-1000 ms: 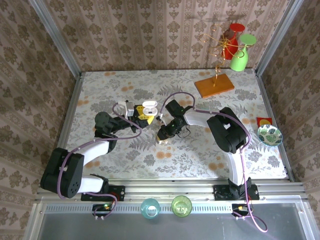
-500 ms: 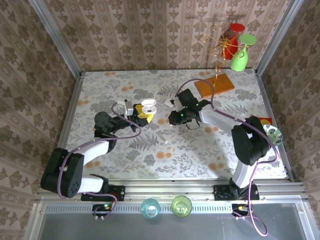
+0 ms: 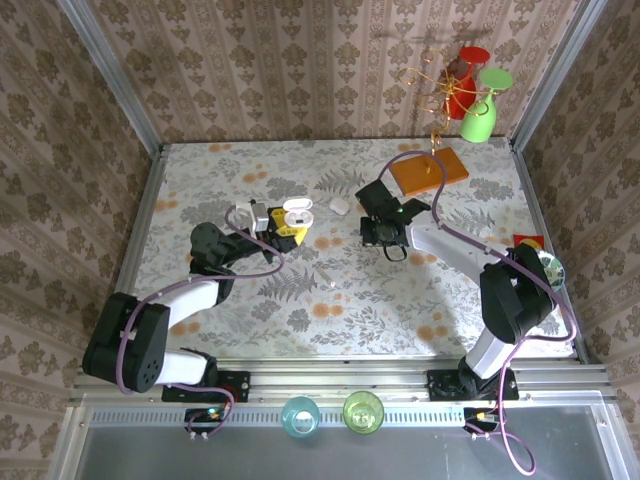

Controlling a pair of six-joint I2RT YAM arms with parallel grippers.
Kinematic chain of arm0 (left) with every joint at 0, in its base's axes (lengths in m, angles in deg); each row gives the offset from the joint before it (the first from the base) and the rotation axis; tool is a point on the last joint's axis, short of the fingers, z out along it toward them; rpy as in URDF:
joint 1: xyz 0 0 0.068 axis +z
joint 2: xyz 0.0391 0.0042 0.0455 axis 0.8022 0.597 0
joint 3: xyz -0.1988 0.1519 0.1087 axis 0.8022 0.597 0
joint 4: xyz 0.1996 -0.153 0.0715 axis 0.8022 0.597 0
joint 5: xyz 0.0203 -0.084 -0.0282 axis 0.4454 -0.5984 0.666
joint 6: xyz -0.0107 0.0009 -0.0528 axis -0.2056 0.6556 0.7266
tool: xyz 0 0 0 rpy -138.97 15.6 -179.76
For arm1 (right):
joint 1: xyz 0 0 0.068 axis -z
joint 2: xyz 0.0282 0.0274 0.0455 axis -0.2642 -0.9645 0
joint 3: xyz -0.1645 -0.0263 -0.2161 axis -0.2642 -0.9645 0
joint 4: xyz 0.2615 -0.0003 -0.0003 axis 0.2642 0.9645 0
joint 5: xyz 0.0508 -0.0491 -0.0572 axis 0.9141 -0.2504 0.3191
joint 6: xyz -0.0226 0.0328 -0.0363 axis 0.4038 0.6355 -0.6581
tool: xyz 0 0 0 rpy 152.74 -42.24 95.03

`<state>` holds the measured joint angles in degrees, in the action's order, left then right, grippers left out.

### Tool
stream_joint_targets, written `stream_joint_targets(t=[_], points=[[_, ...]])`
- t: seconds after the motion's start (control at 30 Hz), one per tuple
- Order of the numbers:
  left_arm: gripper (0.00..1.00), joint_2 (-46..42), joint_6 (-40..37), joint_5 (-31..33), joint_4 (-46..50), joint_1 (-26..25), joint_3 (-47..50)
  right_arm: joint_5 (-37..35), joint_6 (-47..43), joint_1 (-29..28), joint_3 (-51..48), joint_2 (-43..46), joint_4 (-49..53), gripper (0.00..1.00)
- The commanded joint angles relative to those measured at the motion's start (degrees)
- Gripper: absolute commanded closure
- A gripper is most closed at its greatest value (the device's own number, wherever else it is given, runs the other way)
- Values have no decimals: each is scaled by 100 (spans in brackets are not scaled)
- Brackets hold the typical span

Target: Insert wireless bluetooth earbuds into charging case

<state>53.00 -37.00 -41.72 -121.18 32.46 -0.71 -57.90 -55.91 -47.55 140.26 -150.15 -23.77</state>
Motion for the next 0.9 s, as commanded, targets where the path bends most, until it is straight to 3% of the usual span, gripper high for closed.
stream_joint_targets(t=[0.0,0.37,0.63,0.87], points=[[70,85,-419,212,-133,41,7,-226,242,-98,-15,540,187,84],[70,613,-1568,1273,-273,-130,28,256,-75,-729,609,1217,48,84],[70,806,-1918,1574,-271,-326,30,246,-505,-1257,1578,734,-129,84],[70,828,-1959,1624,-264,-459,22,570,-577,-1355,2064,291,-273,84]])
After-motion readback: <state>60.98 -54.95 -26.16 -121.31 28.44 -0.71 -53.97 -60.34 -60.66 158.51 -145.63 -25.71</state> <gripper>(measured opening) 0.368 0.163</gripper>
